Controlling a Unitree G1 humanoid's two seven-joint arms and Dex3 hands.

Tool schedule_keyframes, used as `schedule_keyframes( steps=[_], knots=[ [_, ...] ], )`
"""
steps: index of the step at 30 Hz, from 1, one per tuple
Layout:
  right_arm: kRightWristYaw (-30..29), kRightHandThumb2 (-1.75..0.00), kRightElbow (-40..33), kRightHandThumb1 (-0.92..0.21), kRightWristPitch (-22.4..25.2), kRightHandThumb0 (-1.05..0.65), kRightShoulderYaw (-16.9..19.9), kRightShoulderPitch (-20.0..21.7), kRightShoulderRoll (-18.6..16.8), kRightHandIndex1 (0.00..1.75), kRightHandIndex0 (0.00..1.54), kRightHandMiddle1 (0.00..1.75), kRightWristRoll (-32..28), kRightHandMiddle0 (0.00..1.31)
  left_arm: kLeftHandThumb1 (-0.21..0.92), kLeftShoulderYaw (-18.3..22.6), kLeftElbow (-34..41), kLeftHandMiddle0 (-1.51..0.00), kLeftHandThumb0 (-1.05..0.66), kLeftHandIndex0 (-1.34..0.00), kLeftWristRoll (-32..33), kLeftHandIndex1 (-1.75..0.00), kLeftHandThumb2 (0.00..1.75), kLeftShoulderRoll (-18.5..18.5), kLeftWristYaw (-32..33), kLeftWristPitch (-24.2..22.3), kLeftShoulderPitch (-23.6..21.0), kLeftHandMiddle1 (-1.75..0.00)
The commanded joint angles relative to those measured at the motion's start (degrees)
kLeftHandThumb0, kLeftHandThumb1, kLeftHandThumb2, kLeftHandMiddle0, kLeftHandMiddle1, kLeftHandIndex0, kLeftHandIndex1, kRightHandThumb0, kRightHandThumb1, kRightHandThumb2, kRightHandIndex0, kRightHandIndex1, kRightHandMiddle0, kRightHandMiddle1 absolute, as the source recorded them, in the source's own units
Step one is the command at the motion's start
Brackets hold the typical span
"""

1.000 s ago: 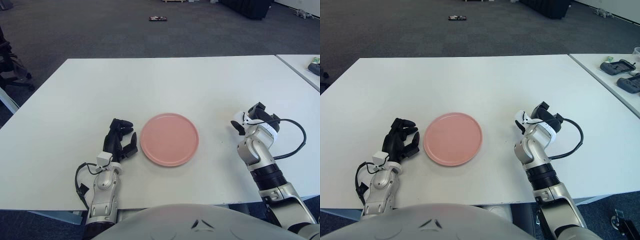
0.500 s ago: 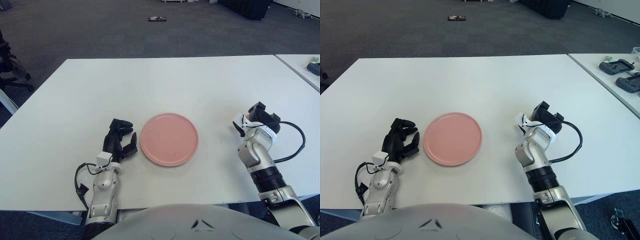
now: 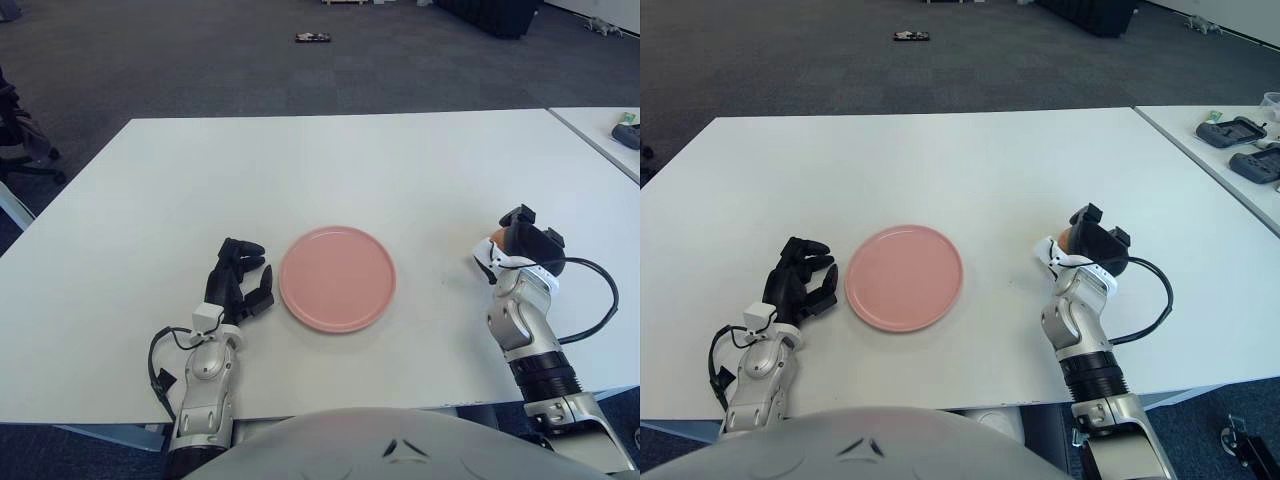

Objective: Put the apple into the plate.

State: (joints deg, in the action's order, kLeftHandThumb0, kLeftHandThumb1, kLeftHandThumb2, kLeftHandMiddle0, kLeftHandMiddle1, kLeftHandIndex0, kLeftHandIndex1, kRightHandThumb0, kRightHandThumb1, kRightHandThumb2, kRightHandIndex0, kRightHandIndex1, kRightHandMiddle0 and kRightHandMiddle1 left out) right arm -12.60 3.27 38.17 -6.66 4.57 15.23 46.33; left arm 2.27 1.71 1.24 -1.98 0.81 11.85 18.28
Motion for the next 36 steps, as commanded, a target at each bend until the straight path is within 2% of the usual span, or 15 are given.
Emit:
schedule_keyframes(
  steps=[1,9,18,29,33,36],
  knots=[
    [-0.8,-1.65,0.0,-0.02,-1.5,-0.01,0.5,-2.5,-3.0,1.72,0.85,1.75,-3.5,0.59,0.60,-0.2,-1.2,-0.43,-0.01,-0.32,-0.5,-1.75,0.92,0.0,0.3,-1.3,0.6,-1.53],
    [-4.5,-1.74,-2.3,0.05,-3.5,-0.01,0.7,-3.1,-4.4,1.74,0.90,1.74,-3.5,0.65,0.60,-0.1,-1.4,-0.44,0.00,-0.32,-0.5,-1.75,0.91,-0.2,0.5,-1.3,0.6,-1.52],
    [-9.5,-1.75,-4.1,0.06,-6.8,-0.01,0.6,-3.5,-6.6,1.75,0.90,1.74,-3.5,0.66,0.61,-0.1,-1.6,-0.44,-0.01,-0.31,0.0,-1.75,0.90,-0.3,0.2,-1.0,0.6,-1.51],
    [-17.1,-1.75,-5.0,0.06,-21.0,-0.01,-0.7,-5.2,-8.4,1.75,0.90,1.74,-6.3,0.66,0.58,0.1,-2.7,-0.44,-0.01,-0.33,0.8,-1.75,0.93,-0.5,-0.1,0.4,0.4,-1.52],
    [-17.9,-1.75,-6.9,0.06,-26.2,-0.01,-2.6,-6.3,-9.2,1.75,0.90,1.74,-6.7,0.65,0.58,0.1,-2.7,-0.44,-0.01,-0.33,0.6,-1.75,0.94,-0.4,0.0,0.7,0.6,-1.53],
    [-17.3,-1.72,-6.5,0.03,-31.7,0.00,-2.7,-6.9,-7.9,1.74,0.89,1.75,-8.7,0.63,0.58,0.1,-2.8,-0.44,-0.01,-0.33,0.7,-1.75,0.94,-0.4,0.0,0.7,0.6,-1.53]
  ],
)
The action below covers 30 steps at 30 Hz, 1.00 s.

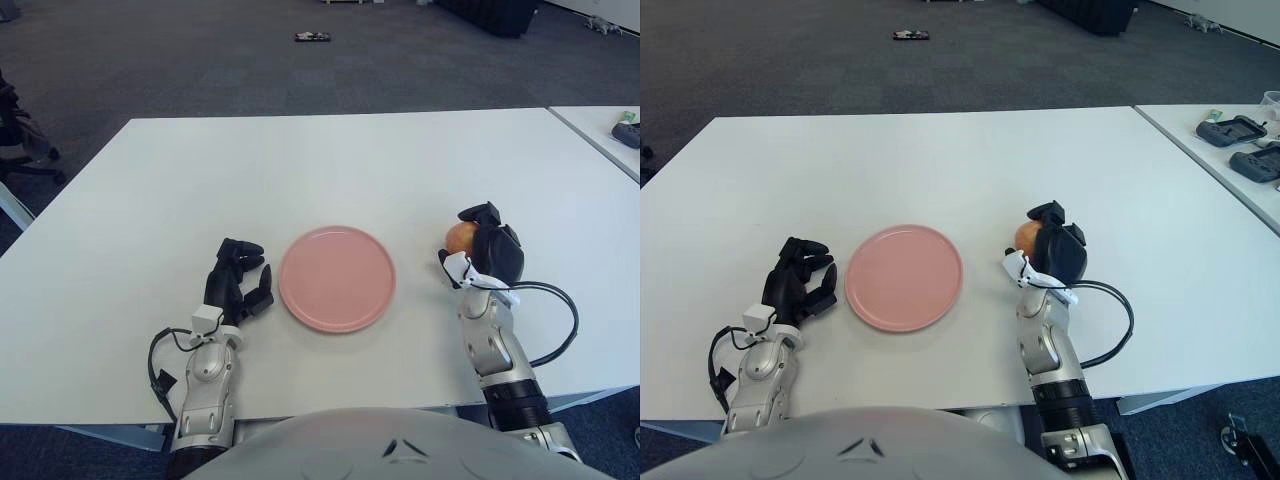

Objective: Put the apple into the plate.

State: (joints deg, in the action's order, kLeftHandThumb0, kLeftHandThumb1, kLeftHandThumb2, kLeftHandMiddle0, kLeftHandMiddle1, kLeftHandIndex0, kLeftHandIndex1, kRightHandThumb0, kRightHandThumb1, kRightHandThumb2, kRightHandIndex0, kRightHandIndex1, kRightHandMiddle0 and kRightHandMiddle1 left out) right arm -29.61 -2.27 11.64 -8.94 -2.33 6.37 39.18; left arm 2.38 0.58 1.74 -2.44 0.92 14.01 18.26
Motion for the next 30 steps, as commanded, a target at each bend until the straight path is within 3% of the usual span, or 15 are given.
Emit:
schedule_keyframes(
  steps=[1,7,15,30],
  knots=[
    [-0.1,-1.71,-0.7,0.02,-6.5,0.00,-0.4,-0.1,1.3,1.73,0.88,1.75,-2.0,0.62,0.58,0.0,-1.7,-0.44,-0.01,-0.33,0.2,-1.75,0.93,0.0,-0.1,-1.4,0.6,-1.53],
    [-1.0,-1.69,2.9,0.03,-18.7,0.00,-3.0,0.2,2.1,1.66,0.91,1.75,-3.5,0.63,0.58,0.2,-1.7,-0.44,-0.01,-0.32,0.2,-1.75,0.94,-0.1,0.2,-2.0,0.6,-1.54],
    [-1.7,-1.74,5.4,0.09,-28.0,0.00,-6.9,1.1,2.6,1.63,0.96,1.75,-1.3,0.67,0.58,0.1,-1.4,-0.44,0.00,-0.32,0.4,-1.75,0.95,-0.2,0.1,-2.5,0.5,-1.54],
    [5.8,-1.71,3.7,0.06,-33.8,0.00,-11.3,0.2,4.1,1.63,0.95,1.75,-0.9,0.65,0.56,0.2,-1.2,-0.45,-0.01,-0.35,0.4,-1.75,0.97,-0.2,0.1,-2.5,0.6,-1.54]
  ],
)
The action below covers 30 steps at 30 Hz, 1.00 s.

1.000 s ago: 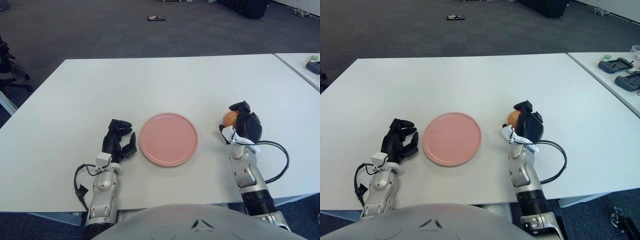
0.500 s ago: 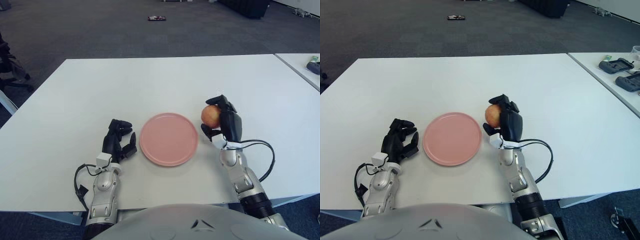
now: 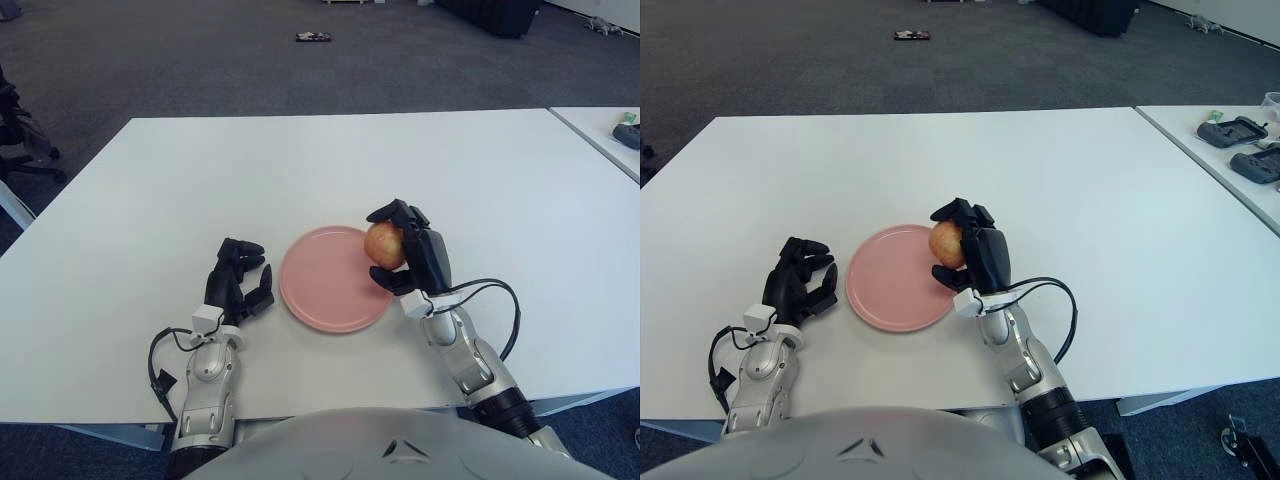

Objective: Put the apple into the plate.

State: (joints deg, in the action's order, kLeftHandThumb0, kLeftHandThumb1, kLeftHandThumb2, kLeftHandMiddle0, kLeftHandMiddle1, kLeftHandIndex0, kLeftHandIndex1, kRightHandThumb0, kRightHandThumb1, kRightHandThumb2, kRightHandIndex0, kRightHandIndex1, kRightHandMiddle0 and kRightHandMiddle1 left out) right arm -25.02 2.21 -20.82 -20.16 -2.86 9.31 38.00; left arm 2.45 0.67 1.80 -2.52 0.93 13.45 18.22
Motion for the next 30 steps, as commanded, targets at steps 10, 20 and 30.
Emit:
schedule_keyframes(
  steps=[10,20,30],
  knots=[
    [9.2,-1.70,-0.4,0.04,-4.5,0.00,-3.0,2.2,5.6,1.66,0.92,1.75,1.7,0.63,0.57,0.1,-1.0,-0.47,-0.01,-0.33,0.4,-1.75,0.94,-0.2,0.1,-2.5,0.7,-1.50],
    [16.6,-1.69,-2.6,0.03,-1.8,0.00,-3.9,1.8,7.2,1.67,0.91,1.75,2.8,0.63,0.58,0.1,-0.8,-0.46,0.00,-0.33,0.1,-1.75,0.93,-0.1,0.3,-3.4,0.5,-1.49],
    [19.5,-1.66,-4.5,0.00,1.0,-0.01,-4.1,1.0,7.2,1.71,0.86,1.71,4.0,0.63,0.58,0.1,-0.8,-0.47,0.00,-0.33,-0.3,-1.75,0.93,0.0,0.4,-3.5,0.4,-1.50]
  ],
)
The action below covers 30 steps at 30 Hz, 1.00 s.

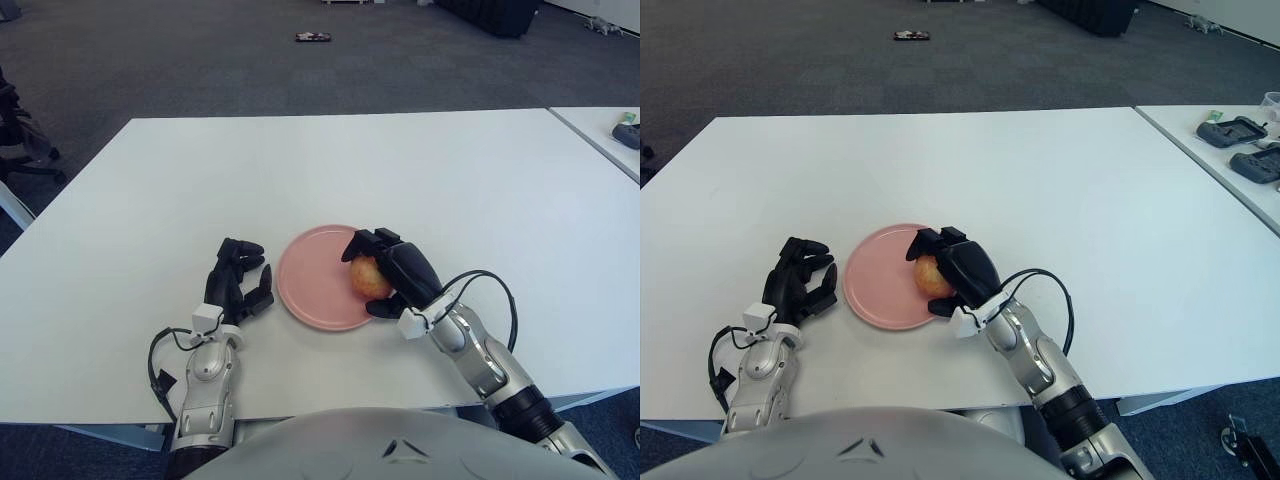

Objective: Put the apple into the plate.

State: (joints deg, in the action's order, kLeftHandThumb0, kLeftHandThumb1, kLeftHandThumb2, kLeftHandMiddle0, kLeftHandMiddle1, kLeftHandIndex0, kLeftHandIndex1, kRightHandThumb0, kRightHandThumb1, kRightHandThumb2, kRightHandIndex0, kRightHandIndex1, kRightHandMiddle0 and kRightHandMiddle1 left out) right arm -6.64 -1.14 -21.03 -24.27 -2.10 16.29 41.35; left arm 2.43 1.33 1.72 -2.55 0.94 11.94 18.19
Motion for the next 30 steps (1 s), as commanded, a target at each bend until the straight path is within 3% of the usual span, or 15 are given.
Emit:
schedule_keyframes(
  steps=[1,2,3,4,7,8,9,14,15,18,21,30],
  knots=[
    [1.5,-1.63,-1.3,-0.03,1.6,-0.01,0.0,0.2,0.2,1.72,0.84,1.69,0.6,0.62,0.58,0.1,-1.4,-0.47,0.00,-0.33,-0.2,-1.75,0.93,0.0,0.4,-2.0,0.5,-1.50],
    [2.2,-1.57,-1.5,-0.07,2.0,-0.01,-0.1,0.1,0.3,1.73,0.81,1.66,0.7,0.60,0.58,0.1,-1.5,-0.47,0.00,-0.33,-0.3,-1.75,0.94,0.0,0.5,-2.0,0.5,-1.50],
    [2.8,-1.31,-1.6,-0.29,2.3,-0.14,-0.2,0.1,0.5,1.70,0.52,1.69,0.8,0.50,0.58,0.1,-1.5,-0.46,0.00,-0.33,-0.3,-1.75,0.94,0.0,0.5,-2.0,0.4,-1.51],
    [3.3,-1.14,-1.7,-0.43,2.5,-0.23,-0.3,0.1,0.6,1.69,0.34,1.71,0.8,0.44,0.57,0.1,-1.5,-0.46,0.00,-0.33,-0.3,-1.75,0.94,0.0,0.5,-1.9,0.4,-1.51],
    [3.8,-1.05,-1.8,-0.43,2.5,-0.53,-0.6,0.4,1.1,1.34,0.12,1.42,1.6,0.14,0.57,0.1,-1.5,-0.46,0.00,-0.33,-0.3,-1.75,0.95,0.0,0.5,-1.8,0.4,-1.52],
    [3.6,-1.03,-1.8,-0.43,2.4,-0.57,-0.8,0.5,1.3,1.29,0.10,1.37,2.3,0.11,0.57,0.1,-1.5,-0.46,0.00,-0.33,-0.2,-1.75,0.95,-0.1,0.5,-1.7,0.4,-1.52],
    [3.5,-0.97,-1.7,-0.47,2.4,-0.65,-0.9,0.6,1.4,1.12,0.06,1.24,2.7,0.07,0.57,0.1,-1.5,-0.46,0.00,-0.33,-0.2,-1.75,0.95,-0.1,0.5,-1.7,0.4,-1.51],
    [2.6,-0.81,-2.3,-0.61,2.5,-0.81,-1.1,0.4,1.5,0.60,0.01,0.82,4.7,0.01,0.57,0.2,-1.5,-0.46,0.00,-0.34,0.0,-1.75,0.95,-0.2,0.5,-1.7,0.5,-1.51],
    [2.6,-0.76,-2.4,-0.65,2.6,-0.84,-1.1,0.4,1.4,0.43,0.01,0.64,4.9,0.01,0.57,0.2,-1.5,-0.47,0.00,-0.34,0.1,-1.75,0.95,-0.2,0.5,-1.8,0.5,-1.51],
    [3.4,-0.66,-3.2,-0.76,3.2,-0.93,-1.2,0.2,1.4,0.15,0.00,0.30,5.1,0.00,0.56,0.3,-1.6,-0.47,-0.01,-0.34,0.3,-1.75,0.95,-0.2,0.2,-1.7,0.4,-1.50],
    [5.2,-0.57,-4.5,-0.86,4.6,-1.01,-1.2,-0.3,1.4,0.05,0.00,0.10,5.1,0.00,0.56,0.3,-1.6,-0.48,-0.01,-0.34,0.4,-1.75,0.95,-0.1,0.1,-1.5,0.4,-1.50],
    [8.2,-0.58,-6.7,-0.92,7.1,-1.05,-1.0,-1.9,0.7,0.00,0.00,0.00,3.2,0.00,0.55,0.3,-1.4,-0.48,-0.01,-0.34,0.7,-1.75,0.97,-0.3,0.1,-2.1,0.4,-1.51]
  ],
)
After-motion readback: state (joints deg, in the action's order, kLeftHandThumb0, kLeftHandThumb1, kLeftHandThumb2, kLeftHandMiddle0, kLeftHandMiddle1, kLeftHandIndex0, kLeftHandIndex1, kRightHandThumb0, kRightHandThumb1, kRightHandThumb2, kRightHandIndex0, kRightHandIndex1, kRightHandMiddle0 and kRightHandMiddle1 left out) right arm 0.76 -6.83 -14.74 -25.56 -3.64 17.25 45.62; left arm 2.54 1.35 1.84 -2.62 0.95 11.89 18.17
